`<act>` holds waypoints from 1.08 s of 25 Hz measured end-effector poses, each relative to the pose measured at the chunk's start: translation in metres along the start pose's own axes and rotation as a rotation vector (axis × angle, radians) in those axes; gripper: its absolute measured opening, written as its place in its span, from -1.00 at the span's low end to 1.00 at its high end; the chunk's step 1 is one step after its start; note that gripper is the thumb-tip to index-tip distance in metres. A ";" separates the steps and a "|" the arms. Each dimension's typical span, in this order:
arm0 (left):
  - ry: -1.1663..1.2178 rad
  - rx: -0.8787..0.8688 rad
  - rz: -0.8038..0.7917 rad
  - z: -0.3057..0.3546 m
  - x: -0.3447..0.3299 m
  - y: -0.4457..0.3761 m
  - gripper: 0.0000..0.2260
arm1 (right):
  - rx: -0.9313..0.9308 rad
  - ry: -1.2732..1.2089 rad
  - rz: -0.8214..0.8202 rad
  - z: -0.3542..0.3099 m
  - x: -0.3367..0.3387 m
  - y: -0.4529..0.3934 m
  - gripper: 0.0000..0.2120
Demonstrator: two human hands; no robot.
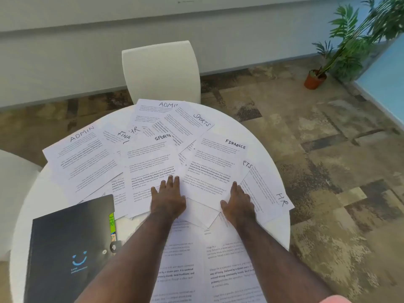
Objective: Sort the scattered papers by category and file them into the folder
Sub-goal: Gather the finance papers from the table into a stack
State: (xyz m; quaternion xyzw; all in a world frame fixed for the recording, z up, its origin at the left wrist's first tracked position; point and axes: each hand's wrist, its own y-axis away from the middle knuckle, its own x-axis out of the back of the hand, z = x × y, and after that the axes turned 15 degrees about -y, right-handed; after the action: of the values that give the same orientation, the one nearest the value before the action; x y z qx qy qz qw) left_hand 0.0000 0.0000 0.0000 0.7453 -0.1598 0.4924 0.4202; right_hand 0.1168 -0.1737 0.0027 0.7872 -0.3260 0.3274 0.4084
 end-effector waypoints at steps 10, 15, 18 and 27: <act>0.189 0.128 -0.046 0.015 0.010 -0.030 -0.55 | -0.108 -0.196 0.003 0.000 -0.007 -0.017 -0.33; 0.632 0.210 0.056 0.014 0.004 -0.039 -0.61 | -0.109 -0.215 -0.004 0.004 -0.010 -0.022 -0.33; 1.077 0.273 0.002 0.011 0.007 -0.038 -0.79 | -0.126 -0.277 0.007 0.006 -0.008 -0.025 -0.33; 1.859 0.126 -0.278 0.018 0.055 0.016 -0.75 | -0.458 -1.095 -0.133 0.024 0.022 -0.024 -0.46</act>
State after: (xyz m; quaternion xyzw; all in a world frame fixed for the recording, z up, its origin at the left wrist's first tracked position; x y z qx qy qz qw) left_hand 0.0260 -0.0137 0.0520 0.0873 0.3570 0.8429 0.3931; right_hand 0.1535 -0.1884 -0.0013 0.7523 -0.5014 -0.2310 0.3597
